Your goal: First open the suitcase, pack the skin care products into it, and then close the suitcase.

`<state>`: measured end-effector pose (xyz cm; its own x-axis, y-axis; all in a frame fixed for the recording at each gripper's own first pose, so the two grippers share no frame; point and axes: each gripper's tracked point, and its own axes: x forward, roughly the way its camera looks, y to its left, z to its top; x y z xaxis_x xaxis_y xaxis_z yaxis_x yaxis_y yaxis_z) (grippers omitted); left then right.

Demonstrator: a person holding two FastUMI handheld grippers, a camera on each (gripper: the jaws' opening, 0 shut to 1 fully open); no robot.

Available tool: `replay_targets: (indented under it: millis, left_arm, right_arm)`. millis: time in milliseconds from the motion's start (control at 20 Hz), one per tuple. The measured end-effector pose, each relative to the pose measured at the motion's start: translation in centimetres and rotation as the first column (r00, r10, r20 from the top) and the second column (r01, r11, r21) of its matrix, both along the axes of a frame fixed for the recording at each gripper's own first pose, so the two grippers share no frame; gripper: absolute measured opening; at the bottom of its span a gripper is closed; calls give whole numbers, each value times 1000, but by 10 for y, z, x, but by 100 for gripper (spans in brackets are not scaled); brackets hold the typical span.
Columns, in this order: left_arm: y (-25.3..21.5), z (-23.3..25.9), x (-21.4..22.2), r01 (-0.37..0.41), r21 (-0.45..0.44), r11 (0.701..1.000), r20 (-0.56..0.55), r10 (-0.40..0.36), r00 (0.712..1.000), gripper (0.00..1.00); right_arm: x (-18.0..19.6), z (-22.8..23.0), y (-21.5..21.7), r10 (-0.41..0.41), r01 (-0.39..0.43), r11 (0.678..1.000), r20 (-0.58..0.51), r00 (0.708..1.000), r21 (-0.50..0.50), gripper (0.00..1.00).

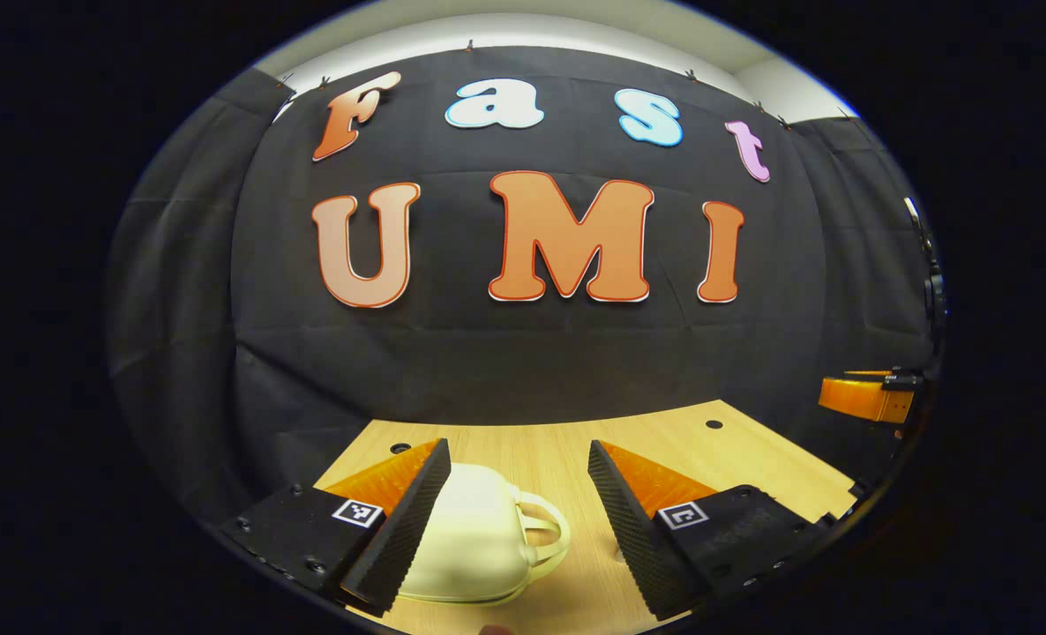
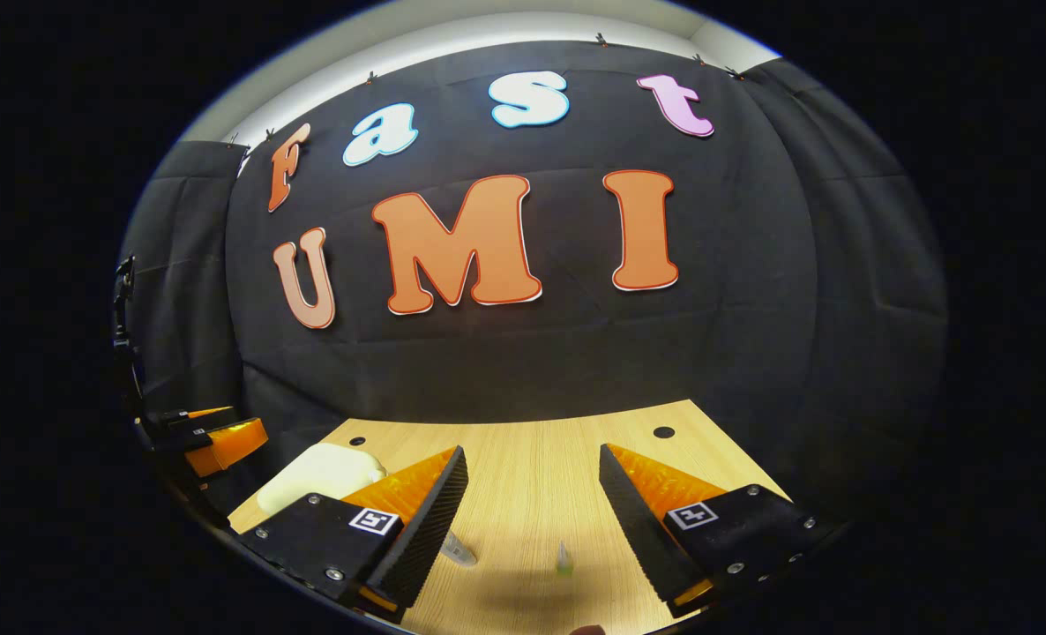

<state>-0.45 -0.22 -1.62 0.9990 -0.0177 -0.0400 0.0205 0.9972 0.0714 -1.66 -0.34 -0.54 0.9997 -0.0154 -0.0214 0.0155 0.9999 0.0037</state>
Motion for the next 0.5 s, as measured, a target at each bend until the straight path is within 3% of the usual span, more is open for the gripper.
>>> replay_targets:
  millis: [150, 300, 500]
  left_arm:
    - [-1, -6, 9, 4, 134, 991, -7, -3, 1000, 97]
    - [-10, -30, 18, 39, 267, 963, -55, -25, 998, 98]
    - [-22, -70, 25, 82, 464, 882, -117, -31, 993, 98]
  right_arm:
    - [-4, -3, -6, -9, 9, 1000, -8, 1000, -1, 95]
    - [-9, -3, -15, -26, 26, 1000, -8, 1000, 10, 95]
    - [-18, -14, -35, -69, 69, 997, -37, 997, 16, 95]
